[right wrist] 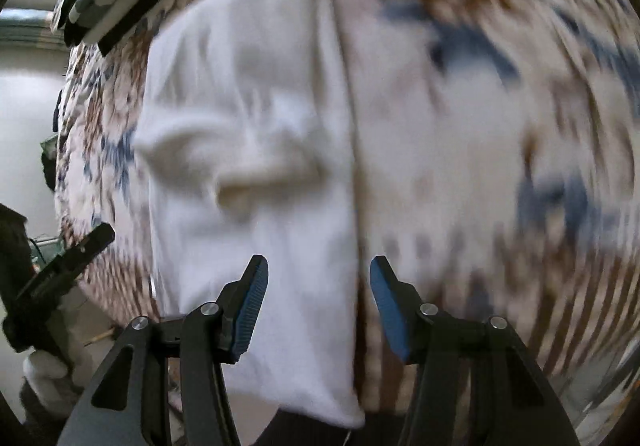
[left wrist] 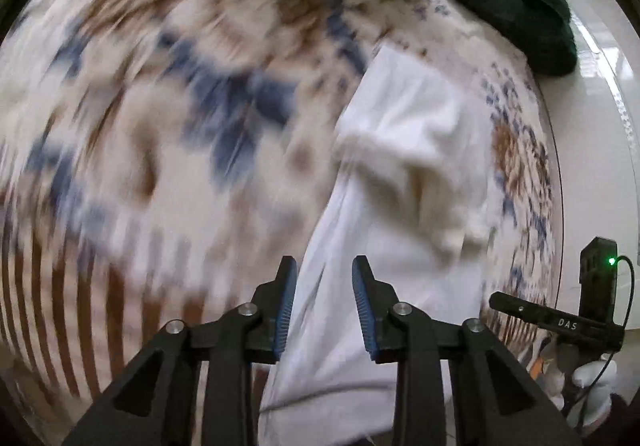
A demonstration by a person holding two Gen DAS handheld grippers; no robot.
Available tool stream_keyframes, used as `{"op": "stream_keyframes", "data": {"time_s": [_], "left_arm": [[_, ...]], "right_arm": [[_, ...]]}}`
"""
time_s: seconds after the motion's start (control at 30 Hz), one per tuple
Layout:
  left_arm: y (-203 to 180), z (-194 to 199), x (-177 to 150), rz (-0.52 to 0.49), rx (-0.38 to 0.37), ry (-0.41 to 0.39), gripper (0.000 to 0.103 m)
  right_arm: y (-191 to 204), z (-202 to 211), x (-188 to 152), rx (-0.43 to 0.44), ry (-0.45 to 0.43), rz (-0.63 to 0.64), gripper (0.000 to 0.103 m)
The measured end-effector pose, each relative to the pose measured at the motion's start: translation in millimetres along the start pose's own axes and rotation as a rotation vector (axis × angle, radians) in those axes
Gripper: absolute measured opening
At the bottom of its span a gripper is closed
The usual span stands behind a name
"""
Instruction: Fold small clothes
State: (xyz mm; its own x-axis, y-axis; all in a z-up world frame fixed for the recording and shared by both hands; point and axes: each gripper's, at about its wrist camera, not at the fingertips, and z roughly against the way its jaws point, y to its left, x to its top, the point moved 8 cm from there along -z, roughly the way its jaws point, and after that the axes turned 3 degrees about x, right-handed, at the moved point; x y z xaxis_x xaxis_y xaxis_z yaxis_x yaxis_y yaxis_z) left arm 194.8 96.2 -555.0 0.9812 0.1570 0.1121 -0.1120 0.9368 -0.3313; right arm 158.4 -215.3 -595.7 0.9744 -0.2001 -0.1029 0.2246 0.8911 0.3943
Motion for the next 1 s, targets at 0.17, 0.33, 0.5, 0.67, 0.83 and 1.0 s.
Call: {"op": "stream_keyframes", "data": {"time_s": [0.17,0.33,0.5,0.67,0.83,1.0], "left_arm": [[19.6,-13.7,-72.9,0.046,0.006,0.089,0.027],[21.6,-49.6,-119.3,0.032,0.021,0.166,0.027],[15.2,-51.3,-126.7,0.010,0.022,0.132,0.028],[6.8,-41.4,-140.3,-0.036,-0.005,0.108,0.001],[4.1,-17.2,-135.8,0.024,-0.082,0.058,0.001],[0.6,23.5,-109.5,0.107,-0.167,0.002,0.000]], "right_arm": [[-24.1,-17.9,-82.1,0.009,0.065,-0.026,0.055],[-39.5,-45.5,-130.6,0.109,0.101,-0.102,0.055],[-36.6,-68.5,-148.9,0.217,0.125,-0.178,0.055],[-21.6,-82.1,-158.0,0.295,0.134,-0.221,0.016],[-13.4,-71.3,-160.7,0.338,0.102,-0.226,0.007],[-16.8,-27.4,-158.2,0.391,0.061,-0.212,0.006]]}}
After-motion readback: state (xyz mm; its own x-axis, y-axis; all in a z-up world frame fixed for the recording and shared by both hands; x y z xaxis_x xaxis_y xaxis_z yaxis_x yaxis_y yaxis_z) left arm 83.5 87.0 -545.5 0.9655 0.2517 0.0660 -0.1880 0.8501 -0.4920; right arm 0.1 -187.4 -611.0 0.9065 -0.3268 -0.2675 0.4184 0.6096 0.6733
